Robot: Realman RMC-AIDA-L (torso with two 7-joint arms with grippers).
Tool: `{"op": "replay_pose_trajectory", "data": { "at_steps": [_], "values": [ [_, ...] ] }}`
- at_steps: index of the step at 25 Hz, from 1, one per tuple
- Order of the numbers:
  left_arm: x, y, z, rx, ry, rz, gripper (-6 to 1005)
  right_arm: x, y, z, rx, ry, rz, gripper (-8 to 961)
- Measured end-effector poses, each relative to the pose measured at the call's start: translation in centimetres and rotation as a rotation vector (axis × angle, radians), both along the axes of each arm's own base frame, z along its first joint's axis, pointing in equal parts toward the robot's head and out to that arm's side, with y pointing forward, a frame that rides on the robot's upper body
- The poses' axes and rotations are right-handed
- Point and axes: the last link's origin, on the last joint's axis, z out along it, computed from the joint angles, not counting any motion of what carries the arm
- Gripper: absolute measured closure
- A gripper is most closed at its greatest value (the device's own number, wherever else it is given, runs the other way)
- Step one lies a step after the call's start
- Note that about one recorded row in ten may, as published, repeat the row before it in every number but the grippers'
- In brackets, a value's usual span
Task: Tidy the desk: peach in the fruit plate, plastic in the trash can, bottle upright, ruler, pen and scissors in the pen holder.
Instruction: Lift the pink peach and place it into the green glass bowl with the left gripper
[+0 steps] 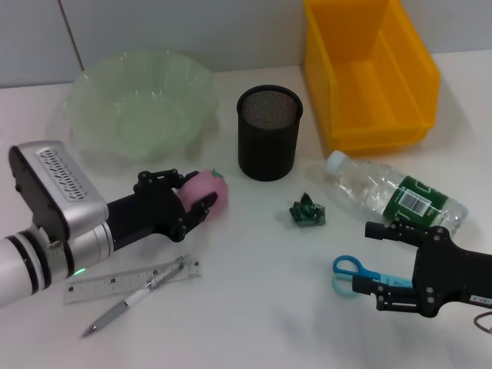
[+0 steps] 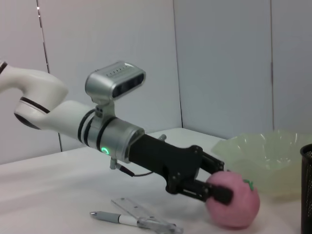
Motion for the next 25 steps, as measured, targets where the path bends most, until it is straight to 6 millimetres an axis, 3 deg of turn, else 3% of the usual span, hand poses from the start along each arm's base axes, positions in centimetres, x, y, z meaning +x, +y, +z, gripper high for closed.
{"op": "replay_pose_trajectory", "data": {
  "at_steps": [3, 7, 13, 15, 22, 25],
  "values": [
    [0.8, -0.4, 0.9, 0.015, -0.058, -0.038, 587, 0.0, -0.1, -0.1, -0.002, 0.004, -0.003, 120],
    [2.2, 0.3, 3.8, 0.117, -0.16, -0.081, 622, 0.0, 0.0, -0.1, -0.003, 0.004, -0.003, 120],
    [2.6, 5.1, 6.9, 0.291, -0.207, 0.03, 669, -0.2, 0.2, -0.2, -0.003, 0.006, 0.003, 120],
    [2.6, 7.3, 7.3, 0.328, -0.197, 0.099, 678, -0.3, 0.2, -0.2, -0.005, 0.009, 0.005, 119],
    [2.7, 9.3, 6.9, 0.364, -0.129, 0.16, 707, -0.6, 0.5, -0.4, -0.012, 0.018, 0.008, 119],
    [2.8, 9.3, 6.9, 0.366, -0.13, 0.155, 592, -0.6, 0.6, -0.3, -0.01, 0.021, 0.009, 119]
  ]
}}
